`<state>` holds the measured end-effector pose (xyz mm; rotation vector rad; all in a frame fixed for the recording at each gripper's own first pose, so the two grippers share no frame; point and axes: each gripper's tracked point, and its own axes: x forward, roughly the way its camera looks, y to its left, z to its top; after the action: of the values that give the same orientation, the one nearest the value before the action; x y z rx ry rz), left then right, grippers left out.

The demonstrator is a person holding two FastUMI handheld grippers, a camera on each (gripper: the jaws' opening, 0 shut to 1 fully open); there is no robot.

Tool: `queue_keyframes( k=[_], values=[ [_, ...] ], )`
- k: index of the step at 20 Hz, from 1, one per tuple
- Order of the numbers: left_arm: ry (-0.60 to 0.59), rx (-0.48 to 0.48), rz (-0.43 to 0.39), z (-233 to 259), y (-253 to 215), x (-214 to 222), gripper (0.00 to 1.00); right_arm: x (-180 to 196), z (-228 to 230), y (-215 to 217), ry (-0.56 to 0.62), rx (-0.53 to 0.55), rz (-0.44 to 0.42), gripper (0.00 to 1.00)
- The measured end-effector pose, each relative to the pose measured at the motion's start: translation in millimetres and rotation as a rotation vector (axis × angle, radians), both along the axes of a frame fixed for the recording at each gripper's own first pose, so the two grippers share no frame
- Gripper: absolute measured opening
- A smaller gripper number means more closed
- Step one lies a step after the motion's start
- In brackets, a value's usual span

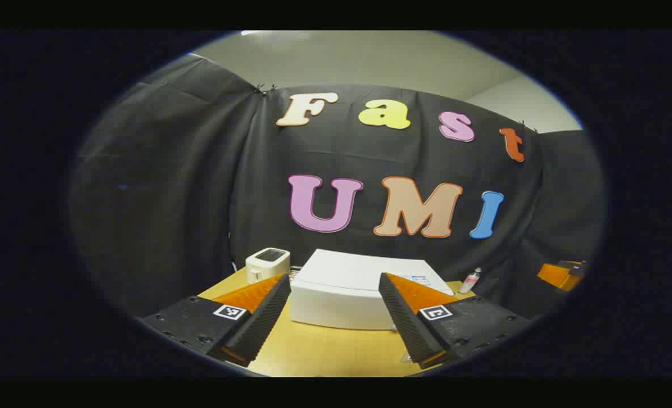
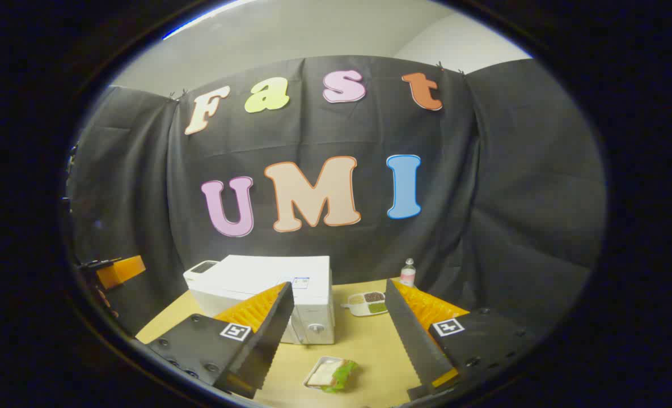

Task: Open the microwave oven with the left hand, put the food in, and close the microwave oven.

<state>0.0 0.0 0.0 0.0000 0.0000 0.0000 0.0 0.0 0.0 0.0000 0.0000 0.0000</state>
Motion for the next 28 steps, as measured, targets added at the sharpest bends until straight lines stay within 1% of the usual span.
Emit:
queue_keyframes(
  k=[1, 2, 3, 4, 9, 15, 18, 19, 20, 21, 22, 23, 24, 25, 27, 28],
  values=[
    [-0.002, 0.000, -0.001, -0.3, -2.5, -0.4, 0.92, 1.0, 0.0, -1.4, 0.002, 0.000, 0.000, 0.92],
    [-0.004, 0.000, -0.003, 0.9, -3.0, -1.0, 0.90, 1.3, -0.3, -1.7, 0.002, 0.003, 0.003, 0.99],
    [-0.002, 0.005, -0.004, -1.1, -4.4, -1.1, 0.94, 2.4, 0.5, -2.3, 0.003, 0.008, 0.006, 0.99],
    [-0.001, 0.013, -0.002, -1.1, -4.8, -2.1, 0.90, 3.9, 0.3, -2.9, 0.004, 0.012, 0.008, 1.00],
    [0.004, 0.049, 0.005, -2.3, -4.1, -3.4, 0.90, 6.1, 2.4, -8.2, 0.003, 0.029, 0.004, 0.99],
    [0.034, 0.058, -0.022, -14.1, -9.2, 0.9, 0.90, 5.9, -3.6, -13.2, 0.021, 0.035, -0.008, 0.99],
    [0.090, 0.063, -0.051, -37.4, -11.3, 5.9, 0.90, 6.3, -8.5, -14.4, 0.036, 0.045, -0.015, 0.99],
    [0.117, 0.064, -0.060, -48.8, -11.8, 8.3, 0.95, 5.8, -9.4, -14.2, 0.039, 0.051, -0.017, 0.99],
    [0.142, 0.065, -0.066, -60.4, -12.6, 9.6, 0.95, 6.4, -12.4, -15.7, 0.045, 0.058, -0.019, 0.92],
    [0.170, 0.068, -0.069, -72.3, -11.7, 11.7, 0.91, 7.2, -15.6, -17.3, 0.054, 0.065, -0.021, 0.92],
    [0.201, 0.072, -0.070, -84.2, -11.0, 13.6, 0.95, 6.8, -19.1, -19.0, 0.062, 0.071, -0.028, 0.92],
    [0.231, 0.079, -0.073, -96.7, -10.8, 13.2, 0.95, 6.7, -22.3, -23.0, 0.072, 0.072, -0.036, 0.99],
    [0.257, 0.089, -0.079, -108.6, -12.2, 13.9, 0.95, 7.0, -27.2, -25.4, 0.083, 0.072, -0.042, 0.99],
    [0.276, 0.101, -0.088, -117.5, -13.8, 14.9, 0.94, 6.7, -30.4, -27.5, 0.091, 0.070, -0.047, 0.92],
    [0.317, 0.128, -0.109, -138.1, -21.1, 20.8, 0.95, 6.4, -35.5, -34.5, 0.105, 0.055, -0.062, 0.92],
    [0.341, 0.139, -0.123, -149.4, -25.0, 21.8, 0.95, 5.6, -38.0, -37.3, 0.108, 0.048, -0.070, 0.99]
  ],
)
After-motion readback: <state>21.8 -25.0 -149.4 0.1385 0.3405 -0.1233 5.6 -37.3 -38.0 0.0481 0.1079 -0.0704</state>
